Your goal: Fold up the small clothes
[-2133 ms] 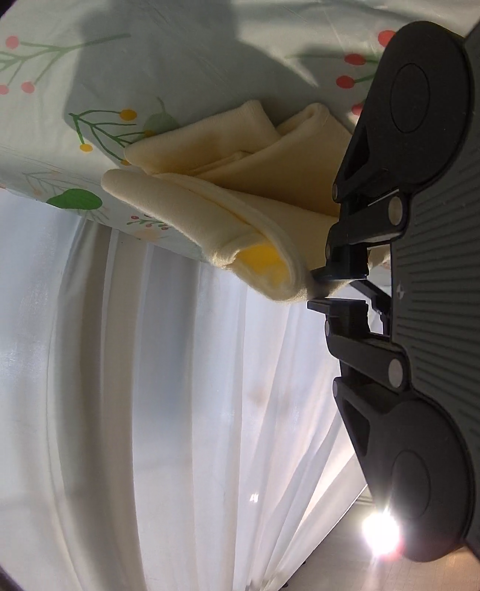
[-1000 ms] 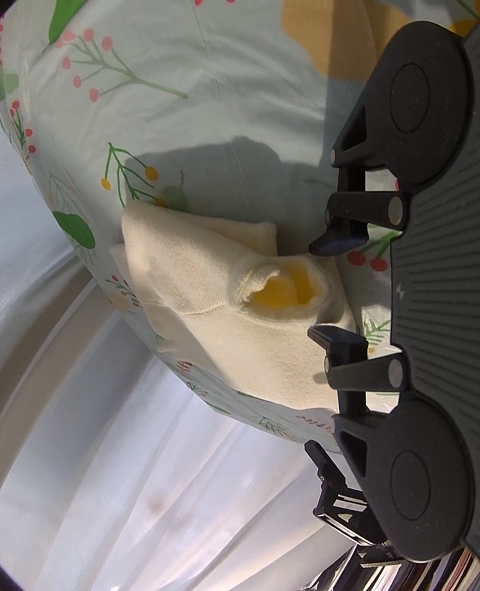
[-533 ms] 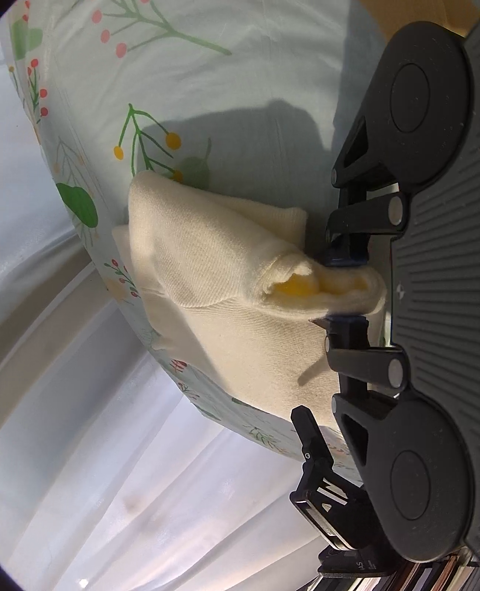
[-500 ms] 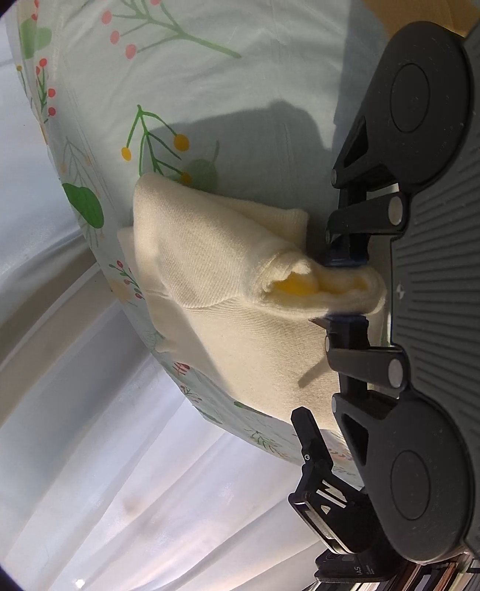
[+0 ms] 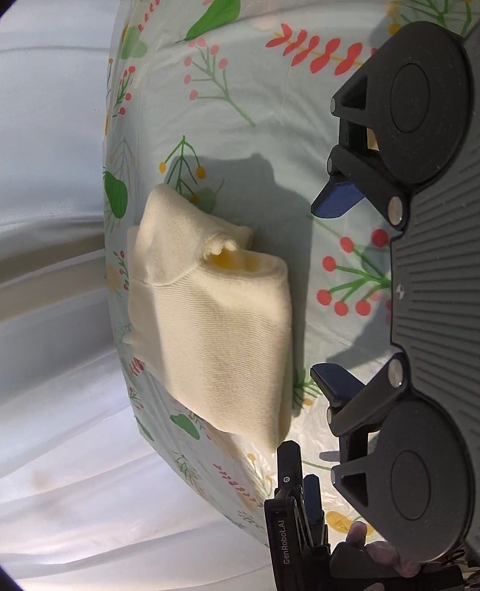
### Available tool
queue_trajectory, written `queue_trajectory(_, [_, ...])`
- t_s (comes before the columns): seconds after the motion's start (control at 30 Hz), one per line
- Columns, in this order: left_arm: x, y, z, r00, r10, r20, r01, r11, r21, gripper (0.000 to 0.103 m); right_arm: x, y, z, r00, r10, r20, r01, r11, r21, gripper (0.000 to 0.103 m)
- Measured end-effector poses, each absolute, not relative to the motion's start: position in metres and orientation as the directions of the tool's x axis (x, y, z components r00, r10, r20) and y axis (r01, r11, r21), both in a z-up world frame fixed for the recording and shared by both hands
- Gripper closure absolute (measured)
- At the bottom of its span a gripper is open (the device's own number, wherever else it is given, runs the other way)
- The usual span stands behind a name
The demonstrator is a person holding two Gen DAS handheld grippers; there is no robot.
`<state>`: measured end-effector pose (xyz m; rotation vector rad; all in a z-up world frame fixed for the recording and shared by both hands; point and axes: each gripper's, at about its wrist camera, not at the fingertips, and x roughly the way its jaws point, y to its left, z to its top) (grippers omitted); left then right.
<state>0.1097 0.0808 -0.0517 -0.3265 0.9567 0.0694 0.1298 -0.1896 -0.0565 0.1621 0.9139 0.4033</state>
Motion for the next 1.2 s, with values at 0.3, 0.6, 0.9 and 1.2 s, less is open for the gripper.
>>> queue_trajectory(0.3, [0.114, 0.061, -0.053, 0.488, -0.001, -0.873, -0.174, 0.98, -0.098, 0.007, 0.117, -0.171, -0.048, 0.487, 0.306, -0.818, -0.254, 0.946, 0.202, 0.004])
queue_trajectory(0.6, [0.117, 0.044, -0.031, 0.502, 0.059, -0.863, -0.105, 0.994, 0.006, 0.006, 0.137, -0.142, -0.037, 0.44, 0.16, -0.883, -0.201, 0.977, 0.077, 0.004])
queue_trajectory(0.9, [0.12, 0.043, -0.032, 0.481, 0.099, -0.871, -0.099, 0.993, 0.058, 0.006, 0.143, -0.133, -0.032, 0.469, 0.076, -0.88, -0.173, 0.985, -0.007, 0.004])
queue_trajectory(1.2, [0.123, 0.042, -0.035, 0.472, 0.098, -0.876, -0.092, 0.994, 0.062, 0.006, 0.149, -0.141, -0.033, 0.454, 0.084, -0.887, -0.134, 0.991, 0.025, 0.004])
